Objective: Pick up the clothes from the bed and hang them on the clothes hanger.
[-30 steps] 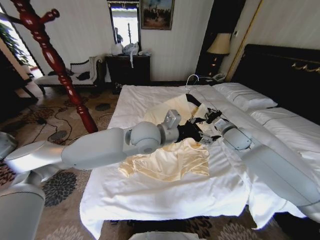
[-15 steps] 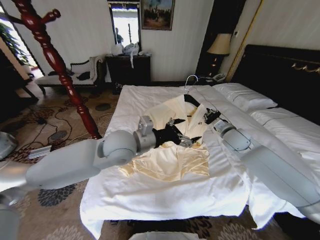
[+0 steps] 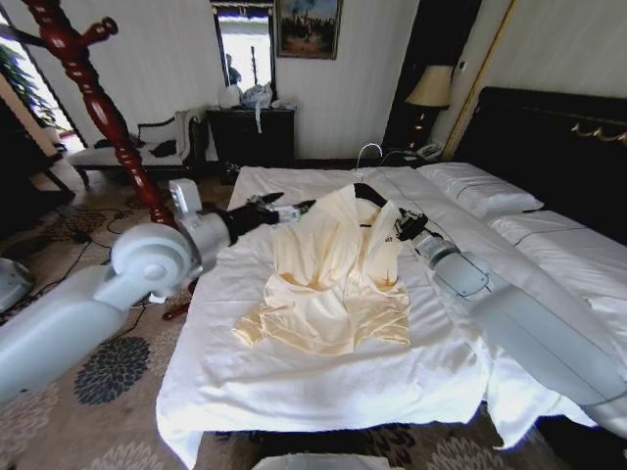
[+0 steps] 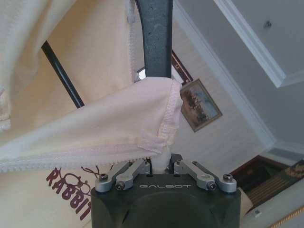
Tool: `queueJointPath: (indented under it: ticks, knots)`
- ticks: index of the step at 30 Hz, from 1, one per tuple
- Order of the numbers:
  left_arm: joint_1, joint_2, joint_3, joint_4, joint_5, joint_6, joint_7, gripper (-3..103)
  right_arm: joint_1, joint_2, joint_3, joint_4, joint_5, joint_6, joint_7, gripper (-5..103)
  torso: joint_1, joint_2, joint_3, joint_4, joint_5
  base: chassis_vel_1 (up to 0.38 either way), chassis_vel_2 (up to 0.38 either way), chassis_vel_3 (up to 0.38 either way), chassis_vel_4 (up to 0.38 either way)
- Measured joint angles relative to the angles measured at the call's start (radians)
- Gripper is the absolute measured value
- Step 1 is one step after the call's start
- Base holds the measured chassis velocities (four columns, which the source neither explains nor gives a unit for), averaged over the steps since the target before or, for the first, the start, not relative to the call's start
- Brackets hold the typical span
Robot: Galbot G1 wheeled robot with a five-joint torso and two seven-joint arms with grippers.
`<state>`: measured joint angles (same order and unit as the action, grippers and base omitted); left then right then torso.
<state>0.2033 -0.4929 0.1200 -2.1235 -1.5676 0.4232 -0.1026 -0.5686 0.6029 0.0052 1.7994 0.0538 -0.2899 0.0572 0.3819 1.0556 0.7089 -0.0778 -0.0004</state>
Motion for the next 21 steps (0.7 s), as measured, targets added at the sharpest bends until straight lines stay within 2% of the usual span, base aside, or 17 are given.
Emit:
queueJointPath:
  ticks: [2,5,8,9,15,18,19,21]
  knots:
    - [0.0,0.023,0.008,0.026,0.029,0.004,0.052,100,-0.004,0.007,0.0,0.002,-0.025,0.035,0.003,16,0.0,0.0,0.0,-0.0003,0.0003,0.0,0.0,0.0,0.0]
    - [-0.003,0.034,0.026,0.037,0.04,0.009,0.078,100,-0.005,0.013,0.001,0.001,-0.044,0.072,0.004,16,0.0,0.0,0.0,0.0001,0.0003,0.0,0.0,0.0,0.0]
    - [-0.032,0.023,0.102,0.036,0.062,0.015,0.107,100,-0.007,0.012,0.003,0.0,-0.073,0.129,-0.006,16,0.0,0.0,0.0,0.0002,0.0003,0.0,0.0,0.0,0.0]
    - [-0.047,-0.001,0.138,0.038,0.079,0.016,0.112,100,-0.009,0.01,0.005,0.001,-0.088,0.146,-0.013,16,0.0,0.0,0.0,-0.0003,0.0003,0.0,0.0,0.0,0.0]
    - [-0.117,-0.051,0.223,0.07,0.092,0.015,0.11,100,-0.015,0.008,0.007,0.015,-0.101,0.16,-0.019,16,0.0,0.0,0.0,-0.0006,0.0005,0.0,0.0,0.0,0.0]
    - [-0.185,-0.082,0.284,0.102,0.101,0.015,0.106,100,-0.015,0.003,0.009,0.023,-0.103,0.162,-0.02,16,0.0,0.0,0.0,0.0001,0.0005,0.0,0.0,0.0,0.0]
    - [-0.201,-0.092,0.299,0.111,0.103,0.015,0.105,103,-0.015,0.002,0.009,0.025,-0.103,0.163,-0.021,16,0.0,0.0,0.0,0.0,0.0005,0.0,0.0,0.0,0.0]
    - [-0.226,-0.113,0.333,0.127,0.117,0.021,0.096,101,-0.015,0.0,0.009,0.027,-0.106,0.164,-0.021,16,0.0,0.0,0.0,-0.0002,0.0006,0.0,0.0,0.0,0.0]
